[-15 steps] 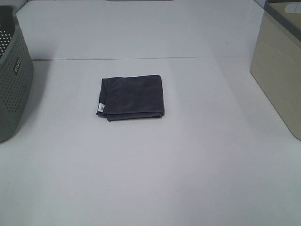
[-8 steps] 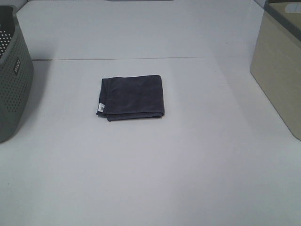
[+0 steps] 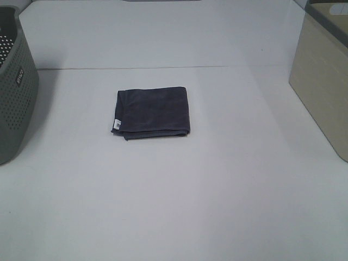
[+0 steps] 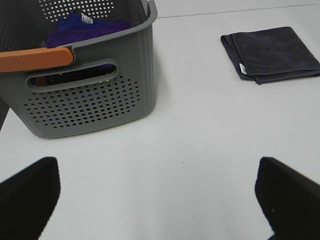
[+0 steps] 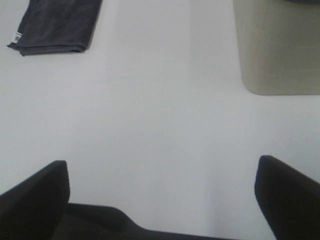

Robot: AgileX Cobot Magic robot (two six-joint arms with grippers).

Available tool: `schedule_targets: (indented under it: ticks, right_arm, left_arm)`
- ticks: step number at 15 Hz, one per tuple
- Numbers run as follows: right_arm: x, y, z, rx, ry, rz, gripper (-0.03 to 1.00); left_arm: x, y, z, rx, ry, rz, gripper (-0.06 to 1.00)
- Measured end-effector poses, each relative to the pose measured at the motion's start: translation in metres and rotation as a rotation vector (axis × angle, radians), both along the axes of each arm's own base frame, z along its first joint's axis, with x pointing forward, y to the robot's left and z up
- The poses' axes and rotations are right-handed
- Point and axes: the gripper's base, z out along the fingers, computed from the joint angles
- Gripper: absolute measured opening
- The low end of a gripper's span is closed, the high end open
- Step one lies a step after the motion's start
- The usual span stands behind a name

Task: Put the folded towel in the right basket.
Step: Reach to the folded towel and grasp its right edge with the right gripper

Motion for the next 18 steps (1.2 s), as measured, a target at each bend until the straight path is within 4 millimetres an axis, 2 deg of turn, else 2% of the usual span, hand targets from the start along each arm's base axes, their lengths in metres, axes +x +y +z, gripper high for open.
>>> schedule_targets:
  ticks: [1, 3, 5, 6, 8, 9, 11, 14, 15, 17, 18]
  right_arm:
    - [0.023, 0.003, 0.025, 0.023, 0.021, 0.008, 0.96]
    - [0.079, 0.006, 0.060, 0.050, 0.082, 0.015, 0.96]
    - [0.124, 0.009, 0.080, 0.063, 0.104, 0.018, 0.96]
    - [0.145, 0.011, 0.083, 0.080, 0.122, 0.021, 0.96]
    - [0.186, 0.017, 0.073, 0.134, 0.184, 0.049, 0.96]
    - [0.194, 0.019, 0.071, 0.151, 0.186, 0.063, 0.96]
    - [0.234, 0.036, 0.053, 0.218, 0.211, 0.149, 0.95]
    - [0.296, 0.092, 0.006, 0.279, 0.312, 0.283, 0.93]
    - [0.338, 0.121, -0.037, 0.319, 0.412, 0.327, 0.93]
    - [0.372, 0.134, -0.072, 0.352, 0.473, 0.348, 0.92]
    - [0.380, 0.137, -0.083, 0.362, 0.490, 0.349, 0.92]
  left_arm:
    - [0.000, 0.000, 0.000, 0.000, 0.000, 0.000, 0.99]
    - [0.000, 0.000, 0.000, 0.000, 0.000, 0.000, 0.99]
    - [0.000, 0.000, 0.000, 0.000, 0.000, 0.000, 0.99]
    - [0.000, 0.000, 0.000, 0.000, 0.000, 0.000, 0.99]
    - [0.000, 0.000, 0.000, 0.000, 0.000, 0.000, 0.99]
    - [0.000, 0.000, 0.000, 0.000, 0.000, 0.000, 0.99]
    - [0.000, 0.000, 0.000, 0.000, 0.000, 0.000, 0.99]
    - [0.000, 0.000, 0.000, 0.000, 0.000, 0.000, 0.99]
    - [0.000, 0.000, 0.000, 0.000, 0.000, 0.000, 0.99]
    - [0.000, 0.000, 0.000, 0.000, 0.000, 0.000, 0.99]
    - [0.000, 0.000, 0.000, 0.000, 0.000, 0.000, 0.99]
